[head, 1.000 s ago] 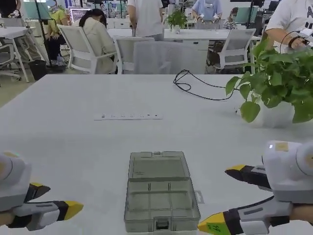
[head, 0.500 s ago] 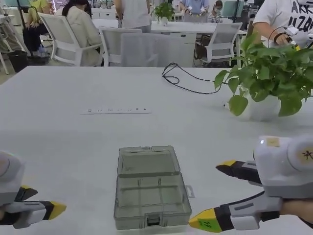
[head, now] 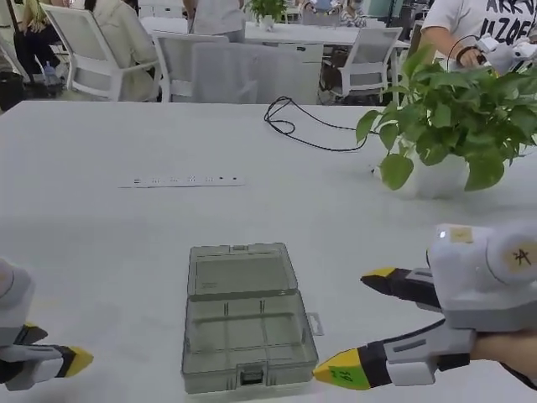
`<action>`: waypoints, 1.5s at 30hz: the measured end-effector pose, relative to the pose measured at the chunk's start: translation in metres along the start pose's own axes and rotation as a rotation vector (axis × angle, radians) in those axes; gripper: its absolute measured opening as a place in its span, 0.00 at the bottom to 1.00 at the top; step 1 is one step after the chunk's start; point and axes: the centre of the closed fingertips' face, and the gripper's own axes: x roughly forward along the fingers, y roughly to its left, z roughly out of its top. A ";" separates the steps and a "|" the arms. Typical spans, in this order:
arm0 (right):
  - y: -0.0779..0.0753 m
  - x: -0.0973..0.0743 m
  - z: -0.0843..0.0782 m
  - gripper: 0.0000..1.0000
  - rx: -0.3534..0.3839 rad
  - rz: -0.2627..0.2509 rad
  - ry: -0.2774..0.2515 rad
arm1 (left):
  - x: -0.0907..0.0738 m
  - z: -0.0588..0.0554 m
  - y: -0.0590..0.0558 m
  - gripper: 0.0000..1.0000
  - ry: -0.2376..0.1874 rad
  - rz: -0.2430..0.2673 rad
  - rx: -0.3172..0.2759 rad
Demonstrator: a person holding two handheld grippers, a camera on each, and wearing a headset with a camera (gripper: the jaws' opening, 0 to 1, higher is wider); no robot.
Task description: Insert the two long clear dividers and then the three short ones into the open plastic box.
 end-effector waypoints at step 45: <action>-0.026 0.011 0.005 0.94 0.050 -0.065 0.015 | 0.008 -0.006 0.010 0.31 0.120 0.017 -0.006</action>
